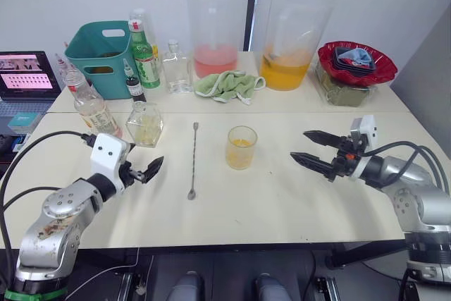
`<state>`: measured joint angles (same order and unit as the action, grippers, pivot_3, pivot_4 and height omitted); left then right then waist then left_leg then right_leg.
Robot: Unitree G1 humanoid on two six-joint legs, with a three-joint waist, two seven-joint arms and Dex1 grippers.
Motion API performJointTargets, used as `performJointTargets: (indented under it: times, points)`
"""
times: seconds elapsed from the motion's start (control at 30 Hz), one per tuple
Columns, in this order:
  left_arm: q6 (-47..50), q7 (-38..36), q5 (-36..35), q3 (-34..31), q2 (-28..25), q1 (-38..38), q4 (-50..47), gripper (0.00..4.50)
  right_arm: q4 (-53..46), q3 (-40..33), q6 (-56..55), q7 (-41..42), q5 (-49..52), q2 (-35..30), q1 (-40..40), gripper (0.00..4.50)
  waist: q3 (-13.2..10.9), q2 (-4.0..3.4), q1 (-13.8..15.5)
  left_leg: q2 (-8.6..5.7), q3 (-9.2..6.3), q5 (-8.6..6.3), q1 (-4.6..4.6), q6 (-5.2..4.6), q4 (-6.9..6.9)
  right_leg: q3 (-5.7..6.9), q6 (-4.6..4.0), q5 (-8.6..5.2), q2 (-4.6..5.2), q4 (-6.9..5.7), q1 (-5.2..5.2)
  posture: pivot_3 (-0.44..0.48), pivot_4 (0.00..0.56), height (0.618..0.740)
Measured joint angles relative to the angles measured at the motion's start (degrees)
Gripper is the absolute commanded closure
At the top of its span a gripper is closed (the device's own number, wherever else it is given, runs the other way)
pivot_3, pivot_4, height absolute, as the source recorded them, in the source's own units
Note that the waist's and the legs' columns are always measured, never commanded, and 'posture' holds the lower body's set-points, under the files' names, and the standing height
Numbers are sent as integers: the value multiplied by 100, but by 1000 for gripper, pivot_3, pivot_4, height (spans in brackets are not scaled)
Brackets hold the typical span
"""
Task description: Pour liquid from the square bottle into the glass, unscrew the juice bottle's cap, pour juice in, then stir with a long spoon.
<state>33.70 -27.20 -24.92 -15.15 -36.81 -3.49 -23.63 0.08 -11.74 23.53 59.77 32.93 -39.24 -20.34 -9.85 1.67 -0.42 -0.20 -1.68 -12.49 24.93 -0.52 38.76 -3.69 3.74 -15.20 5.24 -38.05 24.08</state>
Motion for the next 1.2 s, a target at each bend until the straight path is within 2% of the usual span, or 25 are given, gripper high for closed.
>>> performJointTargets:
  times: [0.23, 0.4, 0.5, 0.67, 0.87, 1.03, 1.2]
  points:
    - [-478, -575, -242, -226, 150, 283, 222, 13, -106, -336, -205, 7, 64, -7, 464, 0, 0, 0, 10, 1, 8, 0, -10, 0, -4, -4, 0, 0, 1, 2, -5, 0, 150, 740]
    - [-1265, -1012, -18, -539, 24, 776, 871, 13, 147, -767, -297, 161, 94, -300, 1024, 0, 1, -1, 7, 2, 18, -1, -48, -1, -17, -8, 0, -1, 1, 19, -43, 0, 150, 740]
    - [-1394, -1223, -66, -585, 30, 948, 995, 13, 394, -892, -458, 282, 35, -403, 1231, 0, 1, -1, 12, 5, 25, -1, -94, -1, -36, -1, -1, -2, 0, 56, -102, 0, 150, 740]
    - [-1339, -1282, -321, -829, 62, 1060, 999, 13, 752, -976, -825, 506, -80, -506, 1396, 0, 1, -2, -14, 10, 23, -1, -117, -1, -48, -4, -2, -3, -1, 60, -115, 0, 150, 740]
    - [-1139, -1127, -472, -965, 273, 1519, 675, 13, 939, -990, -1062, 690, -131, -590, 1458, 0, 3, -6, -31, 9, 23, -2, -117, 0, -55, -10, -1, -3, 2, 60, -112, 0, 150, 740]
    - [-837, -471, -465, -906, 588, 1415, 131, 13, 884, -900, -1162, 904, -164, -648, 1373, 0, 3, -6, 0, 12, 18, -2, -143, 0, -55, -4, -1, -3, -1, 93, -157, 0, 150, 740]
    - [-393, 421, -190, -92, 1106, 1283, -767, 13, 598, -661, -1159, 1208, -218, -701, 1231, 0, 4, -6, 5, 8, 17, -4, -162, -1, -65, -4, 1, -3, 3, 102, -180, 0, 150, 740]
